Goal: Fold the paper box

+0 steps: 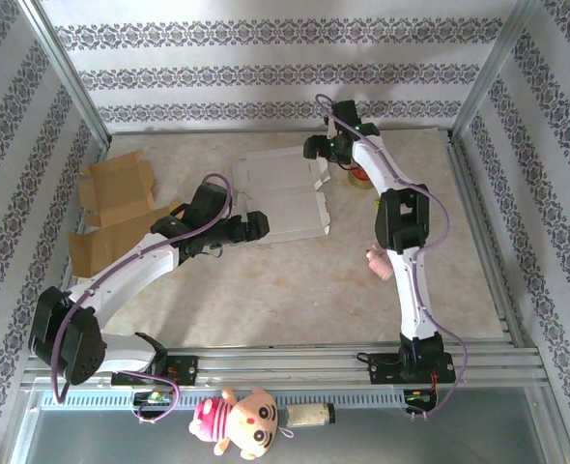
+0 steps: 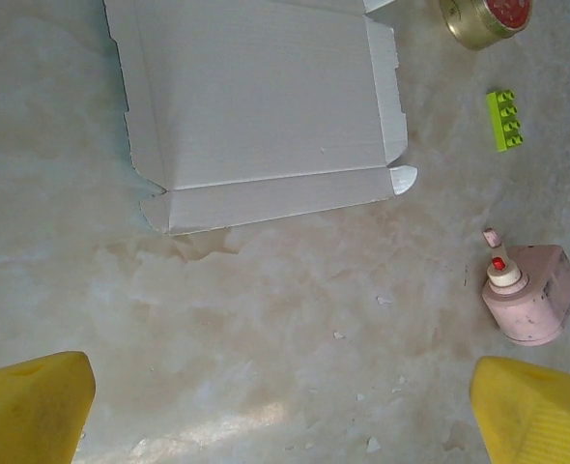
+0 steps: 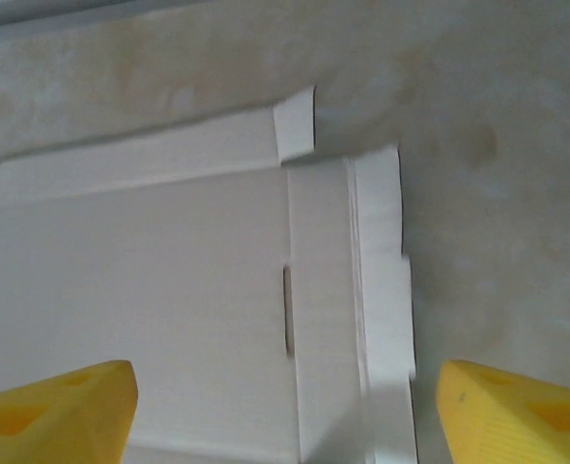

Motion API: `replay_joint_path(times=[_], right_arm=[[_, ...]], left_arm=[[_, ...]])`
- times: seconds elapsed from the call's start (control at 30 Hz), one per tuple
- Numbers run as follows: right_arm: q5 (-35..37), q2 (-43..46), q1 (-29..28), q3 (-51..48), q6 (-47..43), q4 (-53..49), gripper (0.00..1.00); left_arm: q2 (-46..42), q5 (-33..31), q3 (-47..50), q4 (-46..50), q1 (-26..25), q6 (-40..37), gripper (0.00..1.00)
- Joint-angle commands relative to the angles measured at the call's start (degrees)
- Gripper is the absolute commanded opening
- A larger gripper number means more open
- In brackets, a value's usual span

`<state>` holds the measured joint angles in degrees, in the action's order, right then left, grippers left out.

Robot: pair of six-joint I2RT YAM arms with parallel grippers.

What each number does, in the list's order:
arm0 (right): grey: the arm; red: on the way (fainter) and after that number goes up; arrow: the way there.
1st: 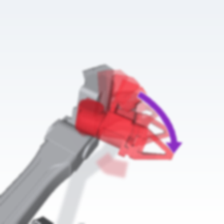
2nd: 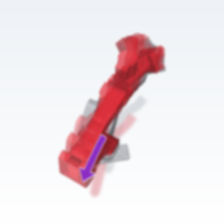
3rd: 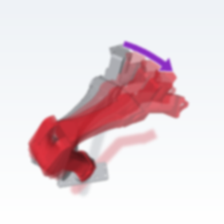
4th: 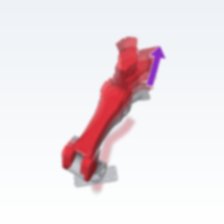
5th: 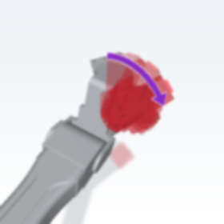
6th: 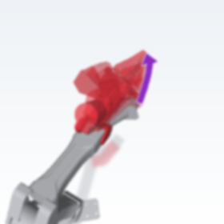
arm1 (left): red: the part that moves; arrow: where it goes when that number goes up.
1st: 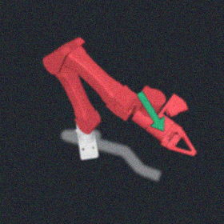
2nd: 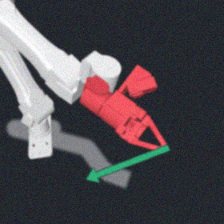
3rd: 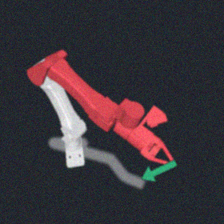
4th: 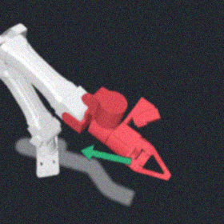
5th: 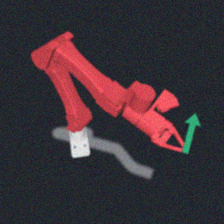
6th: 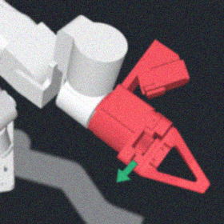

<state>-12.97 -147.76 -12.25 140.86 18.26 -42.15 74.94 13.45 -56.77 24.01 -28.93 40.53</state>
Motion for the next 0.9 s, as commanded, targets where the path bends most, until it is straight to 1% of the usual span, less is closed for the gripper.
replay_joint_path(times=[0.0, 0.07, 0.2, 0.27, 0.37, 0.4, 0.47, 0.57, 0.63, 0.73, 0.8, 0.87], right_arm=[[-2.4, -7.2, 0.8, 11.6, 1.2, -9.3, 0.76], [-2.2, -8.9, 0.9, 14.0, 1.2, -10.1, 0.75], [-1.3, -8.0, 0.9, 10.2, 0.7, -8.2, 0.75], [-2.6, -7.8, 1.3, 8.7, 0.9, -7.7, 0.71], [-4.4, -8.1, 1.7, 8.5, 1.2, -8.6, 0.57], [-5.2, -8.2, 1.8, 8.3, 1.3, -8.8, 0.54], [-5.7, -8.4, 1.8, 8.1, 1.4, -9.1, 0.52], [-5.4, -8.6, 1.8, 8.2, 1.3, -9.6, 0.39], [-5.4, -8.7, 1.9, 8.2, 1.1, -9.5, 0.27], [-6.1, -7.9, 1.8, 8.6, -0.6, -10.6, 0.01], [-7.1, -5.2, 1.8, 7.1, -2.6, -11.0, 0.00], [-9.1, -0.6, 1.7, 2.2, -4.9, -9.7, 0.00]], left_arm=[[-3.4, -1.7, 0.9, 3.1, -0.9, -0.1, 1.00], [-4.0, -2.8, 1.1, 3.1, -0.8, -0.1, 1.00], [-4.0, -4.6, 0.9, 3.1, -0.8, 0.2, 0.99], [-3.7, -5.0, 0.7, 3.0, -0.8, 0.3, 1.00], [-3.2, -6.0, 0.3, 3.2, -0.8, 0.9, 0.99], [-2.9, -6.5, 0.0, 3.6, -0.6, 1.5, 0.99], [-2.5, -7.4, -0.2, 4.8, -0.1, 3.5, 0.99], [-2.4, -6.5, 0.4, 4.2, 1.0, 5.9, 0.99], [-2.4, -5.9, 0.8, 3.0, 2.0, 6.2, 0.99], [-1.6, -4.5, -0.3, 4.2, 5.2, 6.2, 0.99], [-1.0, -3.9, -1.1, 5.8, 7.4, 5.2, 0.99], [-0.3, -3.7, -1.5, 7.4, 10.0, 4.4, 0.99]])
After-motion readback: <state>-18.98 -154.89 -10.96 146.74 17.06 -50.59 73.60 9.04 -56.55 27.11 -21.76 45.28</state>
